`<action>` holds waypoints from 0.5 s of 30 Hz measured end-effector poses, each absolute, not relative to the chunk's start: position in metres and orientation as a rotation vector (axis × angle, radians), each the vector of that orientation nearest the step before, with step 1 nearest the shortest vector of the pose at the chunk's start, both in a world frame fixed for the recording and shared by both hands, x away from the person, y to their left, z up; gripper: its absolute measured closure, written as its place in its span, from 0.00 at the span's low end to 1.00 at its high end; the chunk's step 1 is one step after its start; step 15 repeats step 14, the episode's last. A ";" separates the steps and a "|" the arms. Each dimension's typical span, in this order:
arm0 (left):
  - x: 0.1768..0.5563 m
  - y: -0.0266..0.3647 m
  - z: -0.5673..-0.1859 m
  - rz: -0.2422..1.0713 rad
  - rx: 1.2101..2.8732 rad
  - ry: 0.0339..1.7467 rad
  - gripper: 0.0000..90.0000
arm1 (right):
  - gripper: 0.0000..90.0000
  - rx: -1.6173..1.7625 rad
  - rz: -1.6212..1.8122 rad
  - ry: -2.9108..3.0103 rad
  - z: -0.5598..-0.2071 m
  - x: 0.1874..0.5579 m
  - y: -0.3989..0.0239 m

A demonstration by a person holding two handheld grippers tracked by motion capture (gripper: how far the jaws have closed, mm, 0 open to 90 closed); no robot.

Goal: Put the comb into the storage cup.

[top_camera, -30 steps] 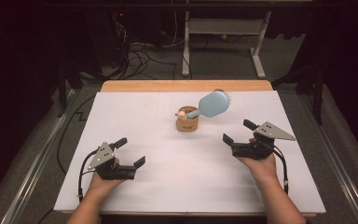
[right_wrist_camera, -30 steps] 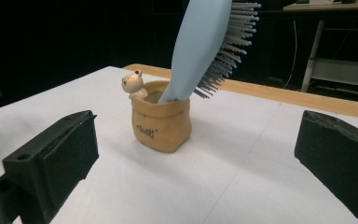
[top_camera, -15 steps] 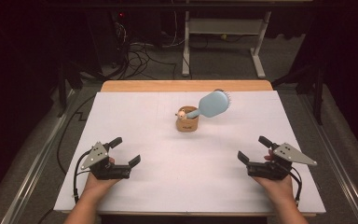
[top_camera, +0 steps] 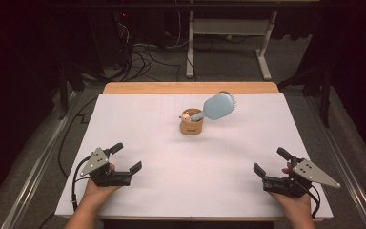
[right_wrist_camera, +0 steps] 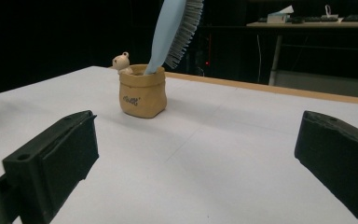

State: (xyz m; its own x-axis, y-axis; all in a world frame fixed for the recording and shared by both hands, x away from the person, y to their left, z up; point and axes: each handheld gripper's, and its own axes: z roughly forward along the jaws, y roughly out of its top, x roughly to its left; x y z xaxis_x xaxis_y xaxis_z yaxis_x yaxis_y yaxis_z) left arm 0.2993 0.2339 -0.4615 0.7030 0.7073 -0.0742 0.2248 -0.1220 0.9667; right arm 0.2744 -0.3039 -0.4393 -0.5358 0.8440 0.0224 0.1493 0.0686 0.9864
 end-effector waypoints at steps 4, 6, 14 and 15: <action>0.300 0.234 -0.462 0.503 1.676 0.757 0.00 | 0.00 1.005 1.503 1.759 -0.441 0.276 -0.304; 0.299 0.234 -0.462 0.508 1.674 0.758 0.00 | 0.00 1.008 1.493 1.758 -0.442 0.276 -0.305; 0.300 0.233 -0.460 0.511 1.673 0.758 0.00 | 0.00 1.006 1.475 1.760 -0.442 0.275 -0.304; 0.300 0.233 -0.460 0.511 1.673 0.758 0.00 | 0.00 1.006 1.475 1.760 -0.442 0.275 -0.304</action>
